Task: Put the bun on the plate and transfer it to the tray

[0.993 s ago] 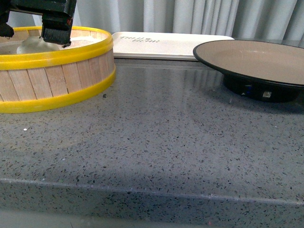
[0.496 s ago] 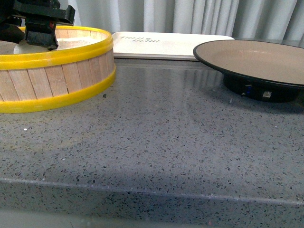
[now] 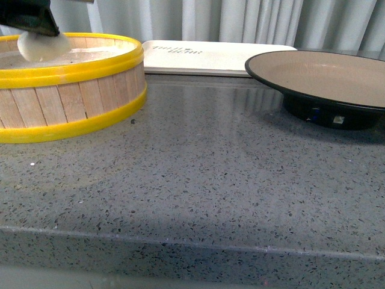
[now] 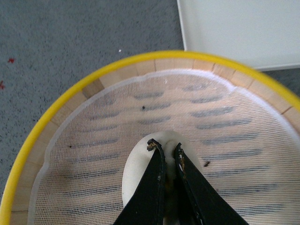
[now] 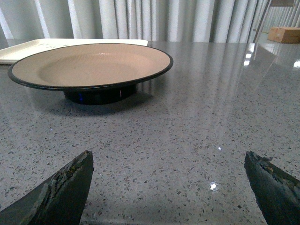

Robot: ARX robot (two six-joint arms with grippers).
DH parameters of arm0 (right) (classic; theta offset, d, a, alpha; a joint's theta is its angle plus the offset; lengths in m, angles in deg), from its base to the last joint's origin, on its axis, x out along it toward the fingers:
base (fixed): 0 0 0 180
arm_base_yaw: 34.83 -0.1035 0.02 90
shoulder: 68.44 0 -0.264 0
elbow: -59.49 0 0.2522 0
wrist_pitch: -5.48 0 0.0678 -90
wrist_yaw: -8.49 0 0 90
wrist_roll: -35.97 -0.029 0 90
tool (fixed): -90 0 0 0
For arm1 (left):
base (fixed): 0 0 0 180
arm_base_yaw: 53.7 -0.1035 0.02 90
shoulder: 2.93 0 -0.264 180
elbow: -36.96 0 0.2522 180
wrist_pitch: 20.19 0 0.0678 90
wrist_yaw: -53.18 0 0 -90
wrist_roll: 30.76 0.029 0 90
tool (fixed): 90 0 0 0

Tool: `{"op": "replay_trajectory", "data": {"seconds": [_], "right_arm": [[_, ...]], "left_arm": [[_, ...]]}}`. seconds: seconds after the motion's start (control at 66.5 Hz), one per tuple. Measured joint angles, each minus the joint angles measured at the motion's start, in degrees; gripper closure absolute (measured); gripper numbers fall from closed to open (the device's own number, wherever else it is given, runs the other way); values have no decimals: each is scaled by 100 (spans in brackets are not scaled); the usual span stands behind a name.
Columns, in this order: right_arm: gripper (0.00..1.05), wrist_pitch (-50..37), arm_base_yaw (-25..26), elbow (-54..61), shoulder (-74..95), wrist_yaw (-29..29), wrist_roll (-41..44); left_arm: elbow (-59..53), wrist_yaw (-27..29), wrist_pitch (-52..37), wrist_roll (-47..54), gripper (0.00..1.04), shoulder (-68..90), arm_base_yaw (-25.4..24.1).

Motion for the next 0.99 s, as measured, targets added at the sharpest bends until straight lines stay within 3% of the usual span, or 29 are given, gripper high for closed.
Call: {"op": "replay_trajectory", "data": {"seconds": [0.271,0.512,0.632,0.797,0.993], "right_arm": [[8,0,0,0,0,0,0],[8,0,0,0,0,0,0],[8,0,0,0,0,0,0],[8,0,0,0,0,0,0],[8,0,0,0,0,0,0]], "left_arm": [[815,94,234,114,101,-197,859],[2087,238,240,341,101,562,2660],[2487,260,221,437,101,1222,3228],[3053,234,267,452,101,2079,3633],[3753,245,485,540,101,2767,3746]]}}
